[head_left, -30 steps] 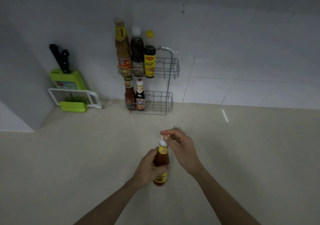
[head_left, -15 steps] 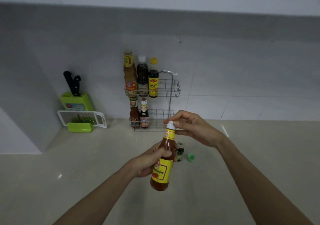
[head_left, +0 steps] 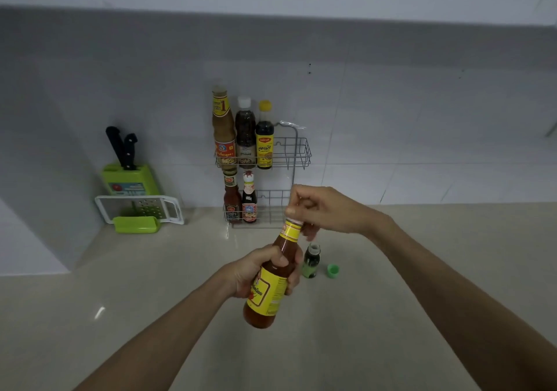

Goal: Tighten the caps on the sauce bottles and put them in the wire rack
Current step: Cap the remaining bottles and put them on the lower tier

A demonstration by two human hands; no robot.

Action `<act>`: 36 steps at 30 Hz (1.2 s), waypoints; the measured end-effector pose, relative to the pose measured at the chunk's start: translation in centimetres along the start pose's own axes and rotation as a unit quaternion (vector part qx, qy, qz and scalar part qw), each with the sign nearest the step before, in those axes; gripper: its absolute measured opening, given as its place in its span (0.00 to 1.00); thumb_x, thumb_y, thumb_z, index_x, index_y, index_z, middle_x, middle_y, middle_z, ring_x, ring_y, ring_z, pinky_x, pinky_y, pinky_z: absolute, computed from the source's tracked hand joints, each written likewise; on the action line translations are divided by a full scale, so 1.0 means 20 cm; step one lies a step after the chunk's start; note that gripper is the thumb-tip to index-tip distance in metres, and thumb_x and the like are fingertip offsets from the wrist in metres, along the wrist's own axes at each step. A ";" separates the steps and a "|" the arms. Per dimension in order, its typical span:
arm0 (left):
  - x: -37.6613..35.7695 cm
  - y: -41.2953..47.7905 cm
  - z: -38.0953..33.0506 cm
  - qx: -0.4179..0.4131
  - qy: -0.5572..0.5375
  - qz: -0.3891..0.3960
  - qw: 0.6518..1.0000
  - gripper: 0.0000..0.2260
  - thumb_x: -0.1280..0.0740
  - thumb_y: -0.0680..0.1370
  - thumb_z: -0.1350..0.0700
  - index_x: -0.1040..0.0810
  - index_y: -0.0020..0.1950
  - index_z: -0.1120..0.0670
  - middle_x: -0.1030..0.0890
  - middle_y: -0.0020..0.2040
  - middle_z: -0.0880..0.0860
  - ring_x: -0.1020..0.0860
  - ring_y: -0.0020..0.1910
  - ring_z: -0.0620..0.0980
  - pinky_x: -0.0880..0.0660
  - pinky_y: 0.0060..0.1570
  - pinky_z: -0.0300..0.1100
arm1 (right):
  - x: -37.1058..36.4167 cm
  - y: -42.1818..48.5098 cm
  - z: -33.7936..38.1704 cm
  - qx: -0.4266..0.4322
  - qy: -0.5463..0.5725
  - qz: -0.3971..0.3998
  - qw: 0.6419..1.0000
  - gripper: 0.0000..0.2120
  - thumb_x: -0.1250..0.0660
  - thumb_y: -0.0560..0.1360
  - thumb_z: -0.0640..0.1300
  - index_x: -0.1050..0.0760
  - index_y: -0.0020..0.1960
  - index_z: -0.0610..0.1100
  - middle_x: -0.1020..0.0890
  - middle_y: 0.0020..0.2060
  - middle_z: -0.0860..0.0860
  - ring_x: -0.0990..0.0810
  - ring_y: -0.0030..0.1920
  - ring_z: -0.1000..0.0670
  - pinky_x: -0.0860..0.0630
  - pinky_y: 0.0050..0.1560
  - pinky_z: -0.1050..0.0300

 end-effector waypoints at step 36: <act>0.02 0.08 -0.02 -0.025 0.337 -0.456 0.823 0.14 0.30 0.60 0.42 0.25 0.40 0.47 0.19 0.34 0.49 0.20 0.32 0.47 0.23 0.35 0.46 | -0.03 0.30 -0.24 -0.275 -0.283 -0.052 0.917 0.15 0.47 0.77 0.51 0.34 0.35 0.46 0.28 0.36 0.48 0.28 0.42 0.44 0.32 0.43 0.52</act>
Point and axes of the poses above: each hand's wrist, its own y-axis towards the middle knuckle, its own x-axis out of the back of the hand, z = x × y, the point moved 3 cm from there along y, towards the middle knuckle
